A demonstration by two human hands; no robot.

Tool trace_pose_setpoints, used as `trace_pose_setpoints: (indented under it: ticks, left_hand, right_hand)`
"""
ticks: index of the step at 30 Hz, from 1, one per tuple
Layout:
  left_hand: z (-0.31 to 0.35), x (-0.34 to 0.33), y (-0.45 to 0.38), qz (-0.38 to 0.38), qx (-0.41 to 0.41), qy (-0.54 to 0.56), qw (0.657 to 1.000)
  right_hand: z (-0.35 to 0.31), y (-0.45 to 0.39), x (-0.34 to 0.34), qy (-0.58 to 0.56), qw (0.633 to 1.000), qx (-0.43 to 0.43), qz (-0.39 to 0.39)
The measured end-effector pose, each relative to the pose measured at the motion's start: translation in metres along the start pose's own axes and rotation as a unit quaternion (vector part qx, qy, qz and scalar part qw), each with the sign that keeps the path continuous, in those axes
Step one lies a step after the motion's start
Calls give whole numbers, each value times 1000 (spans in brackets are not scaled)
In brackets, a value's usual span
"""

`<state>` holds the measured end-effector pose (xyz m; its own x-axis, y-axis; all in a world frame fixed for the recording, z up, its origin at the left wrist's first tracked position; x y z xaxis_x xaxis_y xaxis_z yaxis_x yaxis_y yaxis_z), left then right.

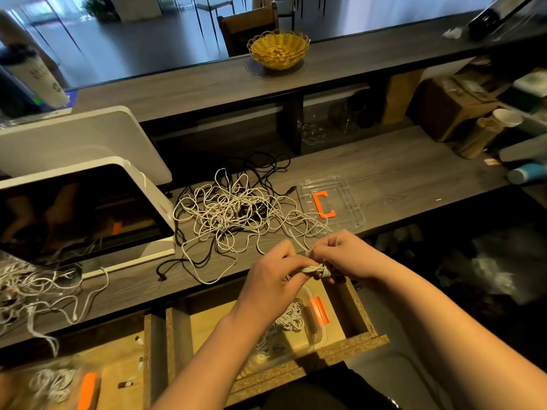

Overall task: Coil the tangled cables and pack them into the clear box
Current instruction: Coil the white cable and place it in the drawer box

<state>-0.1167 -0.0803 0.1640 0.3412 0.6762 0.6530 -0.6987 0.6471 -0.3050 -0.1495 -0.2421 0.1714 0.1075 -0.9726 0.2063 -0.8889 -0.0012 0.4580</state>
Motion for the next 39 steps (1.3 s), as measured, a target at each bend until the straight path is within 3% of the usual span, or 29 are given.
trace_pose_setpoints:
  ticks: [3,7,12,16,25,33,35,39]
  left_hand:
    - [-2,1,3,2,78,98,992]
    - [-5,8,6,22,153,207,966]
    - [-4,8,5,42,186,191,963]
    - [3,12,2,86,164,144,972]
    - [-15,4,12,168,131,94,972]
    - [-13,4,10,107,234,174,950]
    - [-14,8,7,90,242,183,949]
    - [-18,14,1,105,278,213,931]
  right_hand:
    - [-4,1,-3,31,994,52,89]
    - [-9,5,-7,45,984,97,140]
    - [-17,8,-11,8,976,143,162]
    - [-21,5,-14,0,974,138,180]
    - [-20,-2,-25,124,962,69,232]
    - [-16,-3,-26,151,963,40,218]
    - [-13,-3,-24,115,971,45,206]
    - [-3,-3,-21,-93,981,49,165]
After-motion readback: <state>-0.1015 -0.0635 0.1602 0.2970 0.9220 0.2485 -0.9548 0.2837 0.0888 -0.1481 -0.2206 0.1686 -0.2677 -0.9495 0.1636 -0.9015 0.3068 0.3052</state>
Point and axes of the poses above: each hand's wrist, its own y-axis away from the middle knuckle, its own x-axis out of the back of the hand, z = x × y, the point moved 3 cm from there along -y, towards the middle knuckle, and after that the axes turned 3 degrees about -y, right-handed, at the moved point
